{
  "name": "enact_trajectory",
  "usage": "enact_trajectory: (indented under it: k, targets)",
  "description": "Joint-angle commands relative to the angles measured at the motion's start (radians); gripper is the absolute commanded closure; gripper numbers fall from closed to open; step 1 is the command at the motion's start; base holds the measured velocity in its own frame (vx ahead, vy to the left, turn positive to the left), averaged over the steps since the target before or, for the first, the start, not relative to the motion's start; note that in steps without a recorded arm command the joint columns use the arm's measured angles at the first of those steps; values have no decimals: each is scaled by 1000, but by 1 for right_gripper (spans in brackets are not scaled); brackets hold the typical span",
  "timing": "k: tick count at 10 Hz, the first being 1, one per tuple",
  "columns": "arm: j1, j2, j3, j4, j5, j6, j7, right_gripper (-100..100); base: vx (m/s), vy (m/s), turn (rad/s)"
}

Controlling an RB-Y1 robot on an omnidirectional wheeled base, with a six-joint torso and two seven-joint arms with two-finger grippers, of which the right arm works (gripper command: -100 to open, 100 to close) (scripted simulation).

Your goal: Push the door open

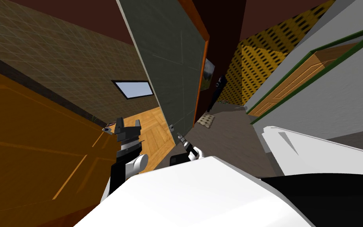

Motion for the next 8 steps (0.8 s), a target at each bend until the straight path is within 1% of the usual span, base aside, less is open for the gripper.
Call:
enact_trajectory:
  k: [1, 3, 5, 6, 7, 8]
  targets:
    - [-11, 4, 16, 31, -2, -7, -4, -100, 105, 3, -16]
    - [-26, 10, 34, 72, -4, -17, -8, -100, 120, -4, -19]
    - [-36, 14, 45, 97, -5, -24, -11, -100, 96, -7, -12]
    - [-30, 11, 43, 83, -5, -18, -10, -100, 36, -4, -1]
    - [-33, 5, 37, 91, -5, -20, -8, -100, 132, 54, 35]
    - [-34, 5, 36, 93, -5, -20, -8, -100, 169, 101, 33]
